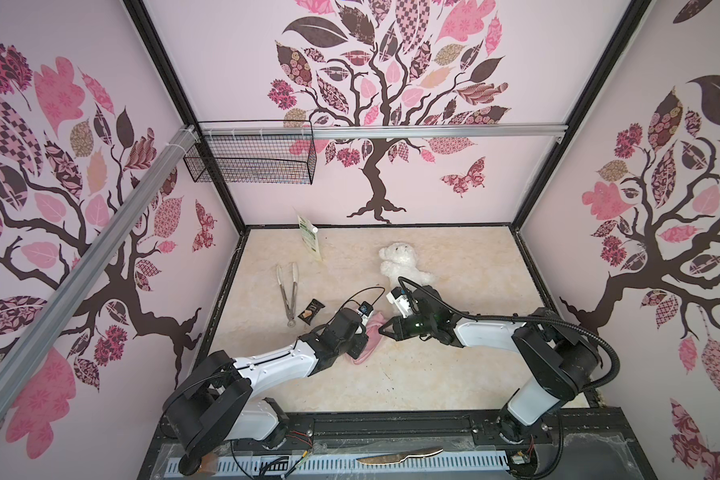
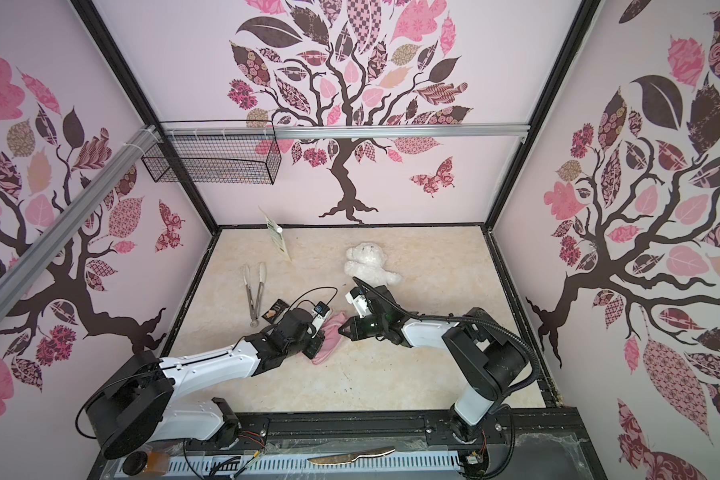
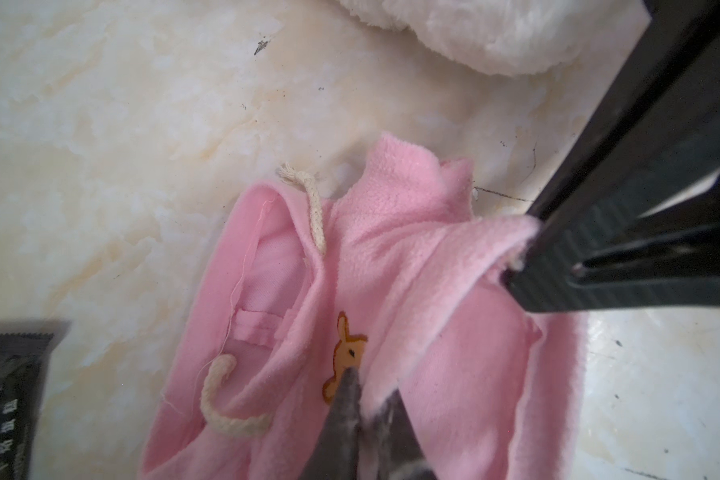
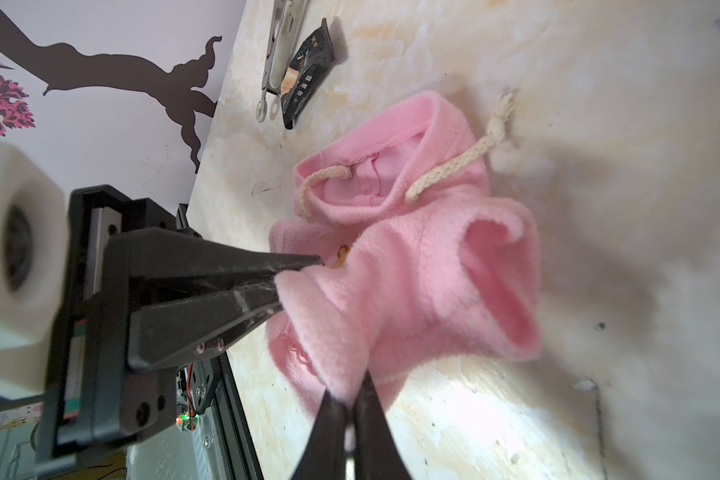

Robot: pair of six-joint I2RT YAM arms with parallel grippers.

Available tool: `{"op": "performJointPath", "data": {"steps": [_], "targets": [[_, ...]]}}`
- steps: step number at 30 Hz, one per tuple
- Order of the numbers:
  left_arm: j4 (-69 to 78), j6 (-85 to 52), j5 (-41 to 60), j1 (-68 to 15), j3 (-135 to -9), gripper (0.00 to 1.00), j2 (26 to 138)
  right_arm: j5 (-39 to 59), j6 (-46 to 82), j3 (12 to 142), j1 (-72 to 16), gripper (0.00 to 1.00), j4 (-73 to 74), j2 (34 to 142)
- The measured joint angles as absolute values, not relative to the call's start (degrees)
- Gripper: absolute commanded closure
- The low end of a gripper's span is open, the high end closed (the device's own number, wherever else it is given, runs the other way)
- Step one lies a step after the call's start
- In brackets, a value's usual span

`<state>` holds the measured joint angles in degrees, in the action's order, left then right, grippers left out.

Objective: Dress the teddy bear

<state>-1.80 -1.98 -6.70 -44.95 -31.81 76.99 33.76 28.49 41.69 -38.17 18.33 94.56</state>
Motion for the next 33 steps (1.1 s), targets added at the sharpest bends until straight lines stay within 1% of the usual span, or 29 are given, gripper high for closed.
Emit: {"op": "performJointPath", "data": {"steps": [1,3,4,5,8,9,10,11,12,14,17,20,25,33], "targets": [[-1.8,-2.1,-6.8,-44.9,-31.8,1.0,77.0,33.6,28.4,41.9,-38.2,0.82,18.1,94.6],[-1.8,-2.8,-6.8,-44.8,-31.8,1.0,76.7,33.0,27.7,42.2,-38.2,0.73,17.7,94.6],[-1.8,-3.4,-6.6,-44.4,-31.8,1.0,76.4,32.7,27.6,42.4,-38.2,0.66,17.1,94.5],[-1.8,-4.0,-6.2,-43.7,-31.8,1.0,76.1,32.3,27.0,42.6,-38.2,0.61,16.5,94.5],[-1.8,-7.3,-3.6,-38.7,-31.7,1.0,74.8,29.6,24.6,43.0,-38.2,0.41,12.5,92.9],[-1.7,-8.3,-3.3,-37.3,-31.7,1.0,74.4,28.2,23.7,43.0,-38.2,0.35,10.9,91.7],[-1.7,-9.4,-2.8,-35.7,-31.7,1.0,73.9,26.3,22.7,43.0,-38.1,0.23,8.6,89.6],[-1.7,-10.4,-2.6,-34.7,-31.6,1.0,73.4,24.5,21.6,43.1,-38.1,0.14,6.9,87.3],[-1.7,-11.2,-2.3,-34.2,-31.6,1.0,72.8,22.3,20.9,43.1,-38.0,0.07,5.7,85.1],[-1.3,-12.7,-2.0,-33.8,-31.6,1.0,72.0,17.2,18.3,43.2,-37.7,0.0,4.5,79.9],[-0.8,-14.1,-1.4,-33.8,-31.6,1.0,71.8,11.4,15.8,44.9,-35.7,0.0,3.7,76.6],[-0.6,-15.3,-0.8,-33.7,-31.6,1.0,71.9,8.1,14.5,49.7,-30.2,0.0,3.2,78.8],[-0.4,-16.5,0.3,-33.7,-31.6,1.0,71.9,5.0,14.0,59.7,-23.6,0.0,2.2,88.9],[-0.5,-16.9,1.2,-33.7,-31.7,1.0,71.6,3.6,14.0,72.3,-22.2,0.0,1.0,102.8]]}}
